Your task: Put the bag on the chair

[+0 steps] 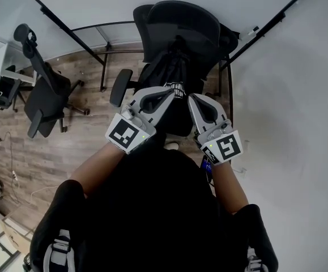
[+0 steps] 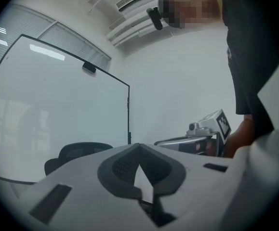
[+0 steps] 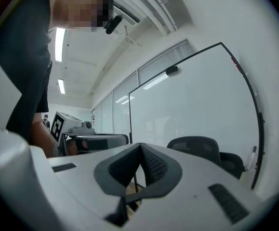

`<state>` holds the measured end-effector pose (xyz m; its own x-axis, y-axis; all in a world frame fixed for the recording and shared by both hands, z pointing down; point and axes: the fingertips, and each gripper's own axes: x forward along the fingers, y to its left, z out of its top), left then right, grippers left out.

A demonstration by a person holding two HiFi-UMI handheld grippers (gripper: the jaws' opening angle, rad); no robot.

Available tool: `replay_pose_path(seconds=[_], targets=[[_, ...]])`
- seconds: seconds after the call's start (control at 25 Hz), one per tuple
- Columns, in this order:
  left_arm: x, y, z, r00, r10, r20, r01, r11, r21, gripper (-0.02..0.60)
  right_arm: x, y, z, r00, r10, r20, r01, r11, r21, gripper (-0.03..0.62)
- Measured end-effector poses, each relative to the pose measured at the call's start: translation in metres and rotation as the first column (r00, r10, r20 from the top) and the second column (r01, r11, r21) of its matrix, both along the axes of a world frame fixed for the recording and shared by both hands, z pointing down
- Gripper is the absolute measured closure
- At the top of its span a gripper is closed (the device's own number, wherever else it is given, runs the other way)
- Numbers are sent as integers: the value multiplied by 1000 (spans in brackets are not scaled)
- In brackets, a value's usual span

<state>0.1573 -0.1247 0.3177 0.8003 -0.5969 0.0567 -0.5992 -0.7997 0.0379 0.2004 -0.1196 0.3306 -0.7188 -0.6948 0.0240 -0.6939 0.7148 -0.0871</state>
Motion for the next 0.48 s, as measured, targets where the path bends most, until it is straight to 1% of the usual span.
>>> replay_pose_path(seconds=[0.12,0.24,0.48], targets=[[1,4,3,999,31,-15,-31,999,-26,577,-3,3,0,1000,-15,4,16,1000,-5,594],[1,5,4,999,42,-23,-43,999,-30,577,-7,5,1,999,-33,-14,33,999,3,594],[-1,6,10,999,41,14,-41,999,-22,577,-7,5,2,999,-31,-38,31,1000,3,594]])
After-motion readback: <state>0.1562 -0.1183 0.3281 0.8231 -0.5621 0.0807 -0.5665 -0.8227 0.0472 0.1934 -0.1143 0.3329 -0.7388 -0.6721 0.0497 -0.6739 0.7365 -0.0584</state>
